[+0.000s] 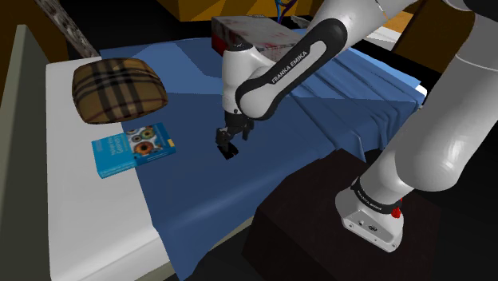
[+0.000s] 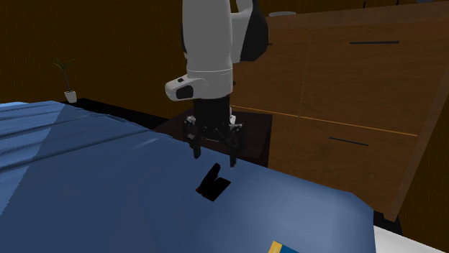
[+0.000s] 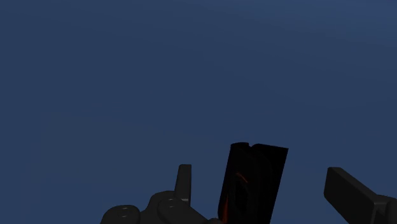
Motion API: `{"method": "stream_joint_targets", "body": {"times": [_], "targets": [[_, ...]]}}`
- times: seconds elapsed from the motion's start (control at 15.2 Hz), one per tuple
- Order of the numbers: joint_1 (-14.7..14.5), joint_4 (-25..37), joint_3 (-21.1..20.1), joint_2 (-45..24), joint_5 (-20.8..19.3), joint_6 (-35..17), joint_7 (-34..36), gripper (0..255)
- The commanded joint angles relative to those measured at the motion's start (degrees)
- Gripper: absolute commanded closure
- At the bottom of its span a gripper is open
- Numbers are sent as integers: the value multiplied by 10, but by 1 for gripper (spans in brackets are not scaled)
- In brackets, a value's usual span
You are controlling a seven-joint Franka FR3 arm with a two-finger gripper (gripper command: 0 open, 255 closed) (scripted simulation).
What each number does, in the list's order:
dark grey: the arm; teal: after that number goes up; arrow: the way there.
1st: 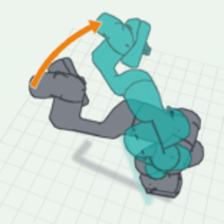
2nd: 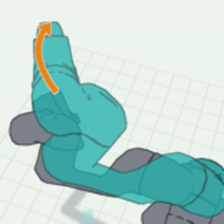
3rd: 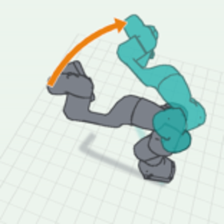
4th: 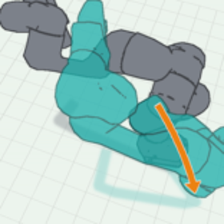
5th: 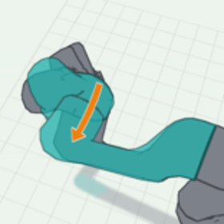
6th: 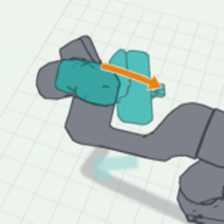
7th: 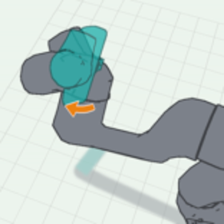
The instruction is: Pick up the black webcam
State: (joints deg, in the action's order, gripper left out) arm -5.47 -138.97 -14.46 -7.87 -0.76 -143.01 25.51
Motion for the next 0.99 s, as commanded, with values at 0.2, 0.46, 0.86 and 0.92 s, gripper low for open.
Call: {"method": "stream_joint_targets", "body": {"times": [0.2,0.46,0.86,0.92], "targets": [[-4,-1,4,-37,-16,-36,12,0],[-5,-1,7,-49,-21,-48,16,255],[-5,-1,7,-48,-21,-48,15,255],[-5,-1,7,-48,-21,-48,15,255]]}}
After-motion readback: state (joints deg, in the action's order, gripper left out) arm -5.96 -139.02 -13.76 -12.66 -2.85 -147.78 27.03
